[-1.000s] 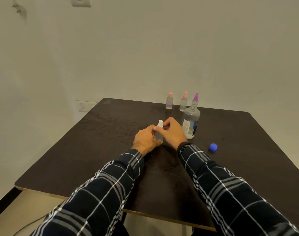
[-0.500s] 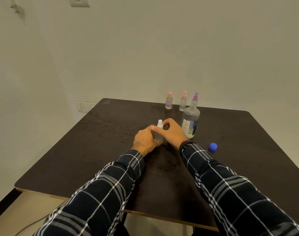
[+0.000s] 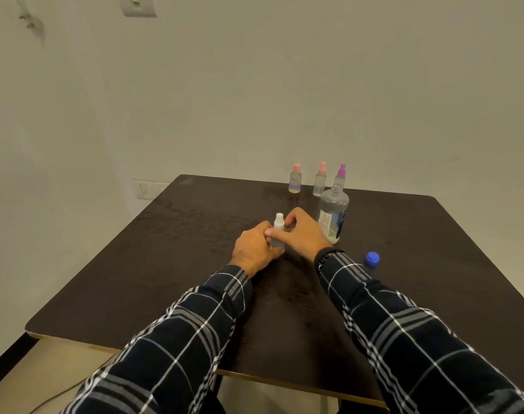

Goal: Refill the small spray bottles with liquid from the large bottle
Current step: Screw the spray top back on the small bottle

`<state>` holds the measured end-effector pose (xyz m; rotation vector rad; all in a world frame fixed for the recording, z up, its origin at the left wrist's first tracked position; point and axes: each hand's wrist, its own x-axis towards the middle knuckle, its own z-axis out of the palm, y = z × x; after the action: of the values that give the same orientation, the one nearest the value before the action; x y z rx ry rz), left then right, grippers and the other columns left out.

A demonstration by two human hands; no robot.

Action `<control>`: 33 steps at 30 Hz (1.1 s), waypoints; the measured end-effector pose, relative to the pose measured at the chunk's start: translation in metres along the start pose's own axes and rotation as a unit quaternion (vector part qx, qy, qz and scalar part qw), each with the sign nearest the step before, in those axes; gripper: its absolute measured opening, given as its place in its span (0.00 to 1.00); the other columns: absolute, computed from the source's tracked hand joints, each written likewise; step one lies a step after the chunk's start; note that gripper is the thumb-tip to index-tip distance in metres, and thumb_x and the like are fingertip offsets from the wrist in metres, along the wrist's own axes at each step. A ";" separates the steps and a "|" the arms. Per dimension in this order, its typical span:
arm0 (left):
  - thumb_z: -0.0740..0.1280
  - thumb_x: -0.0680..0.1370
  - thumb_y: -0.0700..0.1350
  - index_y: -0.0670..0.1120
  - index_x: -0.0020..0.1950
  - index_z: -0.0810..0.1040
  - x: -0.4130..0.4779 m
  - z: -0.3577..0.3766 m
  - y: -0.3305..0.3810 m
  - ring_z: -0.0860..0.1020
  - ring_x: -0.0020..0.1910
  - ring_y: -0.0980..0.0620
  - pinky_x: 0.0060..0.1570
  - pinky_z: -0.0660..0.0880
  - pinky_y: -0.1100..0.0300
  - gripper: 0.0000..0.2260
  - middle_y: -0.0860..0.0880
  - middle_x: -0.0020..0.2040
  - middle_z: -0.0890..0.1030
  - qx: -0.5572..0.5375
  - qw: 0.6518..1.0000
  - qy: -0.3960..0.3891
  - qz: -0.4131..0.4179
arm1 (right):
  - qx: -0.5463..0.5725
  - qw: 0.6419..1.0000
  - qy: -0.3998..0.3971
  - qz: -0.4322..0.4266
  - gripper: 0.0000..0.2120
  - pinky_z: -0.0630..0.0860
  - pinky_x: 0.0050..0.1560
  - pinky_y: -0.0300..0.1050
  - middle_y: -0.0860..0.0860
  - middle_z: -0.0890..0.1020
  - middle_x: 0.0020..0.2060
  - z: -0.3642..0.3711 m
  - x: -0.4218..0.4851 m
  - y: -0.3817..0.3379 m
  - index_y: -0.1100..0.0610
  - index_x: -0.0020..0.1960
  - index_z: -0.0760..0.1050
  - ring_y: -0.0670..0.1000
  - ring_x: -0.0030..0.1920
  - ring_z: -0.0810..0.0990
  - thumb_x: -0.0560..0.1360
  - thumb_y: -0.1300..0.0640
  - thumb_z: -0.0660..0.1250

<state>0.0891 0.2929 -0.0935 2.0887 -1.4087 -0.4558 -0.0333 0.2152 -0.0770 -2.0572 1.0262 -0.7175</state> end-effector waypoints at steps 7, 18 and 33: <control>0.76 0.74 0.53 0.52 0.55 0.73 0.000 0.000 -0.002 0.80 0.52 0.48 0.56 0.79 0.49 0.16 0.50 0.53 0.81 -0.002 1.000 -0.002 -0.002 | 0.033 0.992 -0.098 -0.067 0.16 0.72 0.67 0.43 0.48 0.81 0.63 -0.020 0.002 0.004 0.53 0.67 0.77 0.43 0.61 0.77 0.80 0.56 0.66; 0.75 0.74 0.52 0.53 0.54 0.73 0.003 0.001 -0.003 0.79 0.50 0.50 0.55 0.78 0.50 0.15 0.53 0.48 0.78 -0.004 1.000 -0.004 0.003 | 0.037 0.992 -0.110 -0.053 0.21 0.71 0.63 0.41 0.46 0.77 0.65 -0.015 0.001 0.009 0.49 0.72 0.71 0.46 0.64 0.75 0.80 0.51 0.67; 0.75 0.74 0.52 0.52 0.52 0.72 0.003 0.004 -0.001 0.80 0.48 0.49 0.54 0.79 0.48 0.14 0.50 0.49 0.80 -0.002 1.000 -0.001 -0.011 | -0.051 0.996 0.046 -0.050 0.10 0.76 0.59 0.46 0.46 0.78 0.51 0.002 -0.006 0.003 0.50 0.57 0.77 0.46 0.53 0.76 0.76 0.50 0.71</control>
<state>0.0890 0.2895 -0.0973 2.1029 -1.3866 -0.4687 -0.0363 0.2197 -0.0818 -2.1949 1.0355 -0.8332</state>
